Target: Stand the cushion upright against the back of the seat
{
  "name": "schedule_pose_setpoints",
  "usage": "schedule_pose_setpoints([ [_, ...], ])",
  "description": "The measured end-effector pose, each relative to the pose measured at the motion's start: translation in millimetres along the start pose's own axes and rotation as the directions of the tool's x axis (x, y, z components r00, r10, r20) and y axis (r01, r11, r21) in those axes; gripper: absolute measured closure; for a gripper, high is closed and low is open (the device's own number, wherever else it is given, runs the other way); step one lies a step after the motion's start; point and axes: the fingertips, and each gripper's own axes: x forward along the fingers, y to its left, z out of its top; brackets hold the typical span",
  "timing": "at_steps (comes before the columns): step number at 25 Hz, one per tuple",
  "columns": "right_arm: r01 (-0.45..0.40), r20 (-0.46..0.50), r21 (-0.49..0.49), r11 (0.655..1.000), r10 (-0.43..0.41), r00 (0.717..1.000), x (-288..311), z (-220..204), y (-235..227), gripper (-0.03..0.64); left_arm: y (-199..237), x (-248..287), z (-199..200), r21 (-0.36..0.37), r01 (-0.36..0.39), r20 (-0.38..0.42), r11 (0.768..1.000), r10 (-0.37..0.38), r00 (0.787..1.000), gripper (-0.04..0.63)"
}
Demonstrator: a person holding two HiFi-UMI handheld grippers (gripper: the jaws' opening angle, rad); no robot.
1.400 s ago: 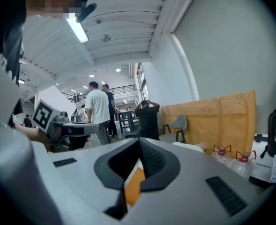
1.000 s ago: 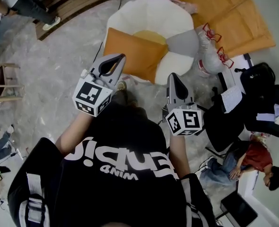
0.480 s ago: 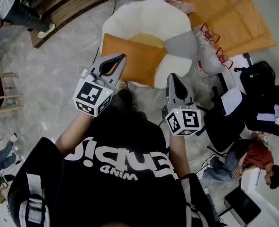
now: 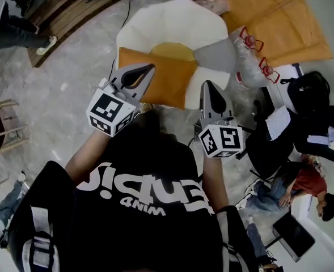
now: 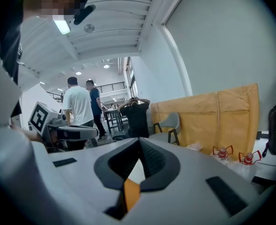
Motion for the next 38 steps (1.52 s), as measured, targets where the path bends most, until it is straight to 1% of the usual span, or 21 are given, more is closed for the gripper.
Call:
schedule_pose_setpoints([
  [3, 0.043, -0.006, -0.001, 0.999, -0.043, 0.999, 17, 2, -4, 0.594, 15, 17, 0, 0.0, 0.044, -0.009, 0.999, -0.044, 0.999, 0.589],
  [6, 0.07, -0.009, -0.001, 0.998, -0.07, 0.997, 34, 4, -9, 0.594, 32, 35, 0, 0.001, 0.057, -0.03, 0.998, -0.057, 0.998, 0.588],
  [9, 0.085, -0.024, 0.011, 0.996, -0.085, 0.996, 42, 2, -15, 0.594, 41, 50, 0, 0.005, 0.065, -0.049, 0.998, -0.065, 0.997, 0.589],
  [12, 0.1, -0.036, 0.03, 0.994, -0.099, 0.994, 48, -2, -29, 0.594, 43, 70, 0, 0.012, 0.073, -0.062, 0.997, -0.072, 0.995, 0.588],
  [15, 0.116, -0.038, 0.046, 0.992, -0.114, 0.993, 49, -4, -43, 0.594, 44, 87, -1, 0.029, 0.064, -0.062, 0.997, -0.062, 0.996, 0.588],
  [18, 0.121, -0.04, 0.067, 0.99, -0.119, 0.992, 48, -5, -59, 0.594, 35, 103, -3, 0.029, 0.066, -0.081, 0.997, -0.063, 0.995, 0.588],
  [20, 0.127, -0.05, 0.091, 0.988, -0.123, 0.991, 49, -11, -69, 0.594, 32, 114, -7, 0.043, 0.07, -0.088, 0.997, -0.066, 0.994, 0.589],
  [23, 0.14, -0.081, 0.118, 0.983, -0.131, 0.988, 54, -32, -78, 0.594, 29, 129, -25, 0.056, 0.095, -0.108, 0.994, -0.088, 0.99, 0.588],
  [27, 0.152, -0.124, 0.145, 0.978, -0.135, 0.983, 64, -67, -89, 0.594, 26, 149, -58, 0.075, 0.138, -0.163, 0.988, -0.124, 0.979, 0.588],
  [30, 0.167, -0.163, 0.17, 0.971, -0.139, 0.977, 70, -99, -101, 0.594, 26, 168, -89, 0.079, 0.162, -0.216, 0.984, -0.142, 0.966, 0.588],
  [33, 0.19, -0.219, 0.185, 0.964, -0.148, 0.964, 77, -136, -114, 0.594, 27, 190, -121, 0.087, 0.177, -0.263, 0.98, -0.149, 0.953, 0.588],
  [38, 0.202, -0.278, 0.228, 0.952, -0.135, 0.951, 97, -201, -127, 0.592, 31, 227, -175, 0.069, 0.22, -0.323, 0.973, -0.187, 0.928, 0.588],
])
